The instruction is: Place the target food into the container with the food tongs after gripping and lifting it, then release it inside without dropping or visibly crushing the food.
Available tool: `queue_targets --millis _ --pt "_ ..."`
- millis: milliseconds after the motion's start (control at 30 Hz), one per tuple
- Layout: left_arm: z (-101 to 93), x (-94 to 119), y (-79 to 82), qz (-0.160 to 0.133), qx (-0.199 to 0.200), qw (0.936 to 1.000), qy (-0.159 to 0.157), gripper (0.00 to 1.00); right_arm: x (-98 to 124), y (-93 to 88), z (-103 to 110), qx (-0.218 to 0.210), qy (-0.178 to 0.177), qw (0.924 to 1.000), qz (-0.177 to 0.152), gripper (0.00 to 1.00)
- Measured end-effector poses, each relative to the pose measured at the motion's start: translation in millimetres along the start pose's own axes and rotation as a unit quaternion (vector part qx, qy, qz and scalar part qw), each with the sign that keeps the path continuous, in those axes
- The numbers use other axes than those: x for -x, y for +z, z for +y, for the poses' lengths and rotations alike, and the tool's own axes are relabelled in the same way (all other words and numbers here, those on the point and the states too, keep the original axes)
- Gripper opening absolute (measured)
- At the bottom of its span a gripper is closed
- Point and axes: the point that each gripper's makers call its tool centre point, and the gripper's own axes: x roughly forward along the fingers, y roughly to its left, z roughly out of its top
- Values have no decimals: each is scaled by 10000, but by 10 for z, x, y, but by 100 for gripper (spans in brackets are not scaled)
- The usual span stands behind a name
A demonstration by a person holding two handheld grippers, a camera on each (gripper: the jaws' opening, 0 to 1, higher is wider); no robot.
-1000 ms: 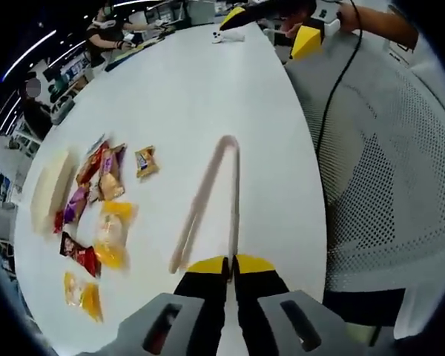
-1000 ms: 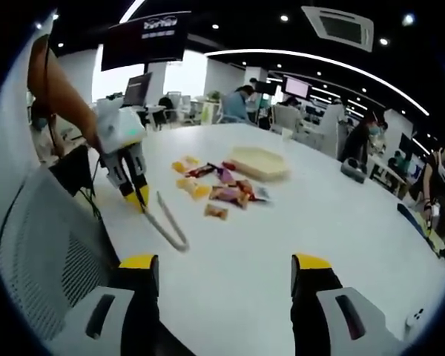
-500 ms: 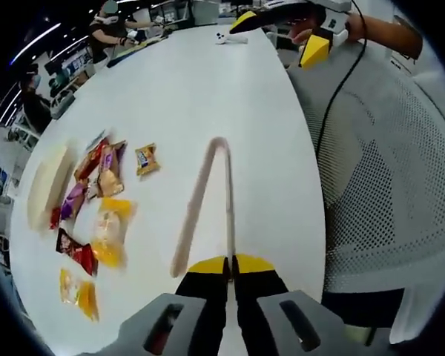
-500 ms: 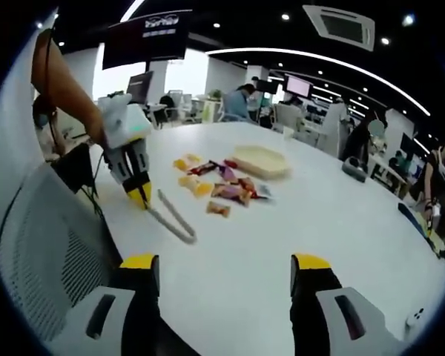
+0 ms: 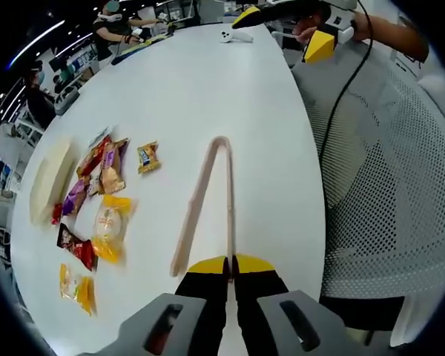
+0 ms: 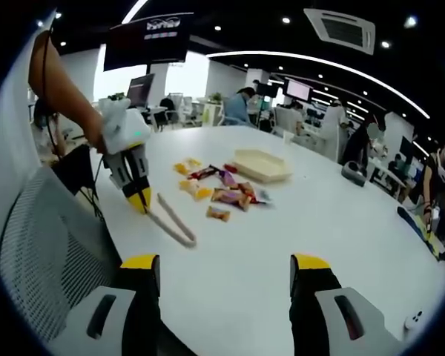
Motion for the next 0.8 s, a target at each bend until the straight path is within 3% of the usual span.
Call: queue_targets --millis 300,600,800 --pt "-65 42 29 -136 484 9987 -30 0 -32 38 52 51 97 9999 -9 71" --pt "11 320 146 -605 512 9967 195 0 -142 242 108 120 139 9998 -9 71" --pt "-3 464 184 -891 482 9947 175 0 -161 372 203 125 79 9999 60 71"
